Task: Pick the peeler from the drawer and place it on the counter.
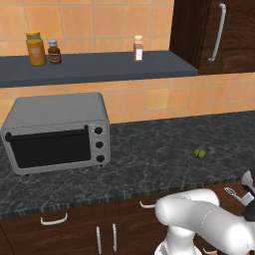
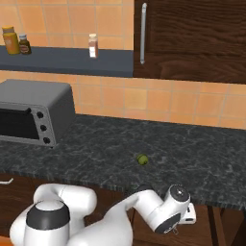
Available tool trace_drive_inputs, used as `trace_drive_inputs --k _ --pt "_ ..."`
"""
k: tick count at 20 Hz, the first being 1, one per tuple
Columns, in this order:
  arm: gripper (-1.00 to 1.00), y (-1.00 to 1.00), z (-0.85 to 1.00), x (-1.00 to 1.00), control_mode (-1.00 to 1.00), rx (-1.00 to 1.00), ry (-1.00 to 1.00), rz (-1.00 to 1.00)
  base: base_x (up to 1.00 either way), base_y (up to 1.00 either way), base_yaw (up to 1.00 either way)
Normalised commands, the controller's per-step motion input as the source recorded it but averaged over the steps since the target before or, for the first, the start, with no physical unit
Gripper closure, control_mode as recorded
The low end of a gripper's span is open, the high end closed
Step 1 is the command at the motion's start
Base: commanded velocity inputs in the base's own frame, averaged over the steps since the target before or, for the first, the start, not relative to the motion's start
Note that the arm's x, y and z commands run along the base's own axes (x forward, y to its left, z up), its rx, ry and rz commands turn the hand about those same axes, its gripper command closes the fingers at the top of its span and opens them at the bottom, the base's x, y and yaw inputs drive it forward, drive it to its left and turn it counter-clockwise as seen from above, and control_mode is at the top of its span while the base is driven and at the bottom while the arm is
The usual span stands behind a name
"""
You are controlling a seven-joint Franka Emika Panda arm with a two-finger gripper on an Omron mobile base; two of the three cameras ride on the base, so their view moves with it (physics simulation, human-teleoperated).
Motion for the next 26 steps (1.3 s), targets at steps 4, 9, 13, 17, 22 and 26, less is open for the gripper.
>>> trace_drive_inputs --k 4,9,13,17,22,26 --pt "-1.00 0.00 -0.34 0.23 -1.00 0.05 0.01 0.03 0.00 0.00 0.00" --pt "-1.00 -0.05 -0.30 0.15 -1.00 0.07 0.03 0.03 0.00 0.00 0.00" --pt "-1.00 -0.26 -0.27 0.16 -1.00 0.10 0.03 0.04 0.00 0.00 0.00" --pt "-1.00 -0.30 -0.25 0.22 -1.00 0.11 0.00 0.03 0.00 0.00 0.00" --pt "-1.00 -0.03 -0.43 0.30 -1.00 0.03 0.00 0.01 0.00 0.00 0.00" --pt "1.00 0.00 -0.69 0.10 -1.00 0.00 -0.06 0.02 0.00 0.00 0.00"
